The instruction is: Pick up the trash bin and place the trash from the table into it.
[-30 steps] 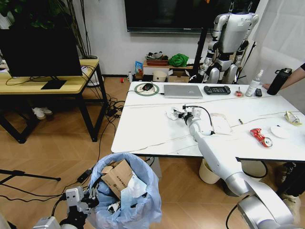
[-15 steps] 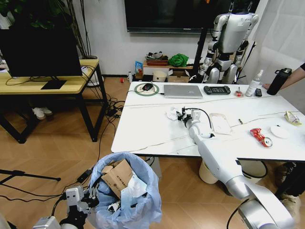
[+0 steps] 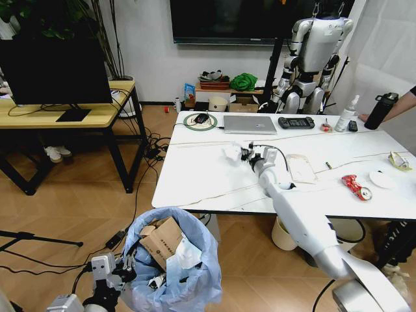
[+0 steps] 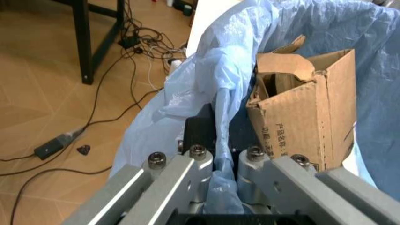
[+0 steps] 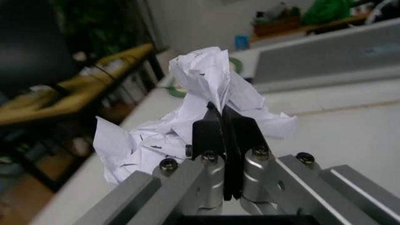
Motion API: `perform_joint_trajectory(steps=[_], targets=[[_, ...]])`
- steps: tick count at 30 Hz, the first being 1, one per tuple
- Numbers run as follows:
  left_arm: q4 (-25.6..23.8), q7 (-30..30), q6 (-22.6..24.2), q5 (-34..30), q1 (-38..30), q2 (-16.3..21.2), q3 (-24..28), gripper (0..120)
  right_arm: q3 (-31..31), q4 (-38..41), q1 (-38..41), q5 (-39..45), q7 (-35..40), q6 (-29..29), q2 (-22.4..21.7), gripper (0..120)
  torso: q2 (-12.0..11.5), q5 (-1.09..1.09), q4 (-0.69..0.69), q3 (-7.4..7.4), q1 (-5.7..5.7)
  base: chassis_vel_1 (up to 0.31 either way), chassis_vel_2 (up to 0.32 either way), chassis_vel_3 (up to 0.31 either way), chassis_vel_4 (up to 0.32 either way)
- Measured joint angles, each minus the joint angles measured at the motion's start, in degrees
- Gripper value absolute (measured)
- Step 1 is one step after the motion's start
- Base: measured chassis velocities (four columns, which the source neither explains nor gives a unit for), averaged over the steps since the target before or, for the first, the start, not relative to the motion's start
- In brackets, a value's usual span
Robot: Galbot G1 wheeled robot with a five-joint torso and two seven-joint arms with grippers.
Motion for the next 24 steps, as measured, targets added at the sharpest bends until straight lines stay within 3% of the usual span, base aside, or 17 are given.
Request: perform_joint_trajectory(steps=[4, 5, 10, 18, 24], targets=[[0.2, 0.0, 0.0, -0.1, -0.1, 0.2, 0.2, 0, -0.7, 21.2, -7.1, 9.5, -3.9, 0.8, -9.1, 0, 0.0, -0.02, -0.03, -0.01, -0.01, 0.000, 0.000, 0.000, 0.000], [0.2, 0.0, 0.0, -0.1, -0.1, 0.2, 0.2, 0, -0.7, 21.2, -7.1, 9.5, -3.9, 0.8, -9.1, 0, 0.0, -0.02, -0.03, -0.01, -0.01, 0.000, 0.000, 0.000, 0.000], [0.2, 0.0, 0.0, -0.3, -0.2, 0.5, -0.1, 0, -7.9, 39.7, -17.1, 10.4, -10.4, 2.8, -17.1, 0, 0.0, -0.01, -0.03, -0.01, -0.01, 0.000, 0.000, 0.000, 0.000], [0.2, 0.0, 0.1, -0.3, -0.1, 0.1, -0.1, 0, -20.8, 47.1, -21.8, 4.3, -12.6, 4.3, -20.4, 0, 0.0, 0.00, -0.02, 0.00, -0.01, 0.000, 0.000, 0.000, 0.000], [-0.1, 0.0, 0.1, -0.3, -0.1, 0.1, -0.3, 0, -21.5, 44.3, -23.6, -2.8, -13.0, 5.9, -21.1, 4, 0.0, 0.01, -0.01, 0.00, 0.00, 0.000, 0.000, 0.000, 0.000]])
